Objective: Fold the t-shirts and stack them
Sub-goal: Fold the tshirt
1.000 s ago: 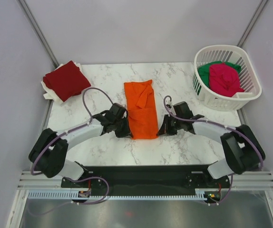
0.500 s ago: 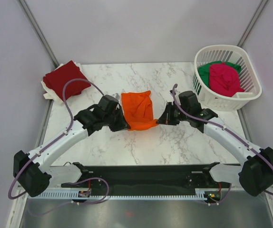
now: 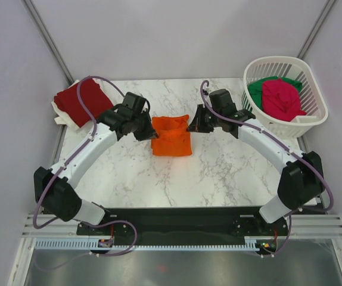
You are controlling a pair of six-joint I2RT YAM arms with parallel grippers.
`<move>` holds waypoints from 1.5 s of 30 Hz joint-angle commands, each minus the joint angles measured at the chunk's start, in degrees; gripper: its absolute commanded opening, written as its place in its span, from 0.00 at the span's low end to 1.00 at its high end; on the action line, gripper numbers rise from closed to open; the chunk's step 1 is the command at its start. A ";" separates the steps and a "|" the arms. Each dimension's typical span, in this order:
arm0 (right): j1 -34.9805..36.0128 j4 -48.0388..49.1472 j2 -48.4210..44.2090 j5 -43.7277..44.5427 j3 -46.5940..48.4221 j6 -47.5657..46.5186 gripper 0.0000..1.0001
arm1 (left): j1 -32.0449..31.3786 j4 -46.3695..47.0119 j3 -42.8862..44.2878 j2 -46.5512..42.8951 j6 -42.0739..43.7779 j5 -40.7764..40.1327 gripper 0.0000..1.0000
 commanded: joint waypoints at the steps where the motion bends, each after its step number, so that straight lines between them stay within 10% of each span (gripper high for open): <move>1: -0.50 0.28 4.13 1.71 7.17 -0.98 0.00 | 2.66 -0.28 6.37 4.86 4.95 2.13 0.02; 32: -7.53 -1.40 39.04 -3.55 40.31 0.96 0.02 | 14.27 -2.30 37.41 42.14 12.52 11.10 0.03; 39: -7.79 2.37 47.38 -9.42 48.83 1.49 0.55 | 16.02 -2.83 37.94 45.39 11.91 8.73 0.03; 45: -9.20 5.63 43.47 -8.57 45.71 -0.88 0.71 | 18.57 -2.91 39.87 48.29 10.67 8.64 0.03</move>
